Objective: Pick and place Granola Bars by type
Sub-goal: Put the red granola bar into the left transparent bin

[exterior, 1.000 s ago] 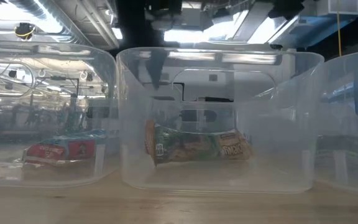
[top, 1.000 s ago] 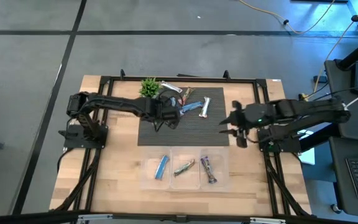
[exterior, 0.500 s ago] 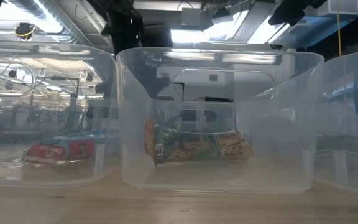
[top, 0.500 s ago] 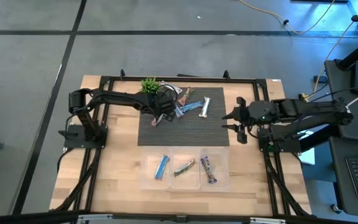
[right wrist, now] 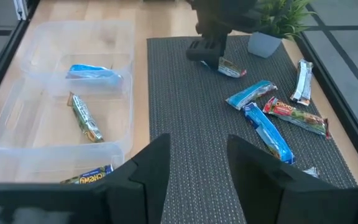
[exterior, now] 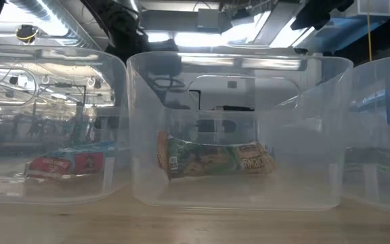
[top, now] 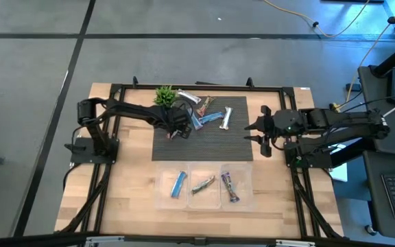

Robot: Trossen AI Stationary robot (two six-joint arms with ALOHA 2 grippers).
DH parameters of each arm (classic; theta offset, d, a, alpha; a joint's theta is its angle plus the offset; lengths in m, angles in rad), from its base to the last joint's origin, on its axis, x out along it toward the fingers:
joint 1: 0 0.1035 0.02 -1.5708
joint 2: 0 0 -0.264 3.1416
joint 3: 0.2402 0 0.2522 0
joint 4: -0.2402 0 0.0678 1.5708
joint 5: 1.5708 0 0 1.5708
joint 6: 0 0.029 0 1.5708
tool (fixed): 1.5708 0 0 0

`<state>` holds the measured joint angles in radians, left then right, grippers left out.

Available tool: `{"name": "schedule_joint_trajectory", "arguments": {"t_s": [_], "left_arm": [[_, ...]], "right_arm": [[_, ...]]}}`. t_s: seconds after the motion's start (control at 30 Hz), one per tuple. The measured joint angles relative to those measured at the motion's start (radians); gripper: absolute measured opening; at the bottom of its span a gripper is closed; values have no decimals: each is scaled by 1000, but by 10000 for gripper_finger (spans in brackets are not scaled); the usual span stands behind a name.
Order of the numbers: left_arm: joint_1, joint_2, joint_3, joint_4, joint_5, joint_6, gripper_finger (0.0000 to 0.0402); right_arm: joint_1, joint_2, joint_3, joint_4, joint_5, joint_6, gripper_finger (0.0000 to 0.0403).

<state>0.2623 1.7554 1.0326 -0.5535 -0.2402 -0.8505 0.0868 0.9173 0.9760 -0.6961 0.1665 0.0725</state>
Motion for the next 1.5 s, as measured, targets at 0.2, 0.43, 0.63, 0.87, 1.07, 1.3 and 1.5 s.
{"name": "schedule_joint_trajectory", "arguments": {"t_s": [0.2,0.43,0.63,0.87,1.07,1.3,1.5], "left_arm": [[0,43,-1,26,0,0,237],[0,48,-1,23,-1,0,183],[0,48,-1,23,0,-22,119],[0,43,-1,22,30,-26,73],[-5,-22,42,1,85,-26,71],[-77,-181,103,-3,126,-45,67],[-270,-309,113,0,120,-145,66]], "right_arm": [[0,0,0,-2,0,-3,162],[0,0,0,-4,0,-5,162],[0,0,0,-5,0,-5,162],[0,0,0,-6,0,-3,162],[-31,35,0,-14,32,29,162],[-122,94,0,-16,50,27,162],[-192,132,0,-25,50,-7,162]]}}
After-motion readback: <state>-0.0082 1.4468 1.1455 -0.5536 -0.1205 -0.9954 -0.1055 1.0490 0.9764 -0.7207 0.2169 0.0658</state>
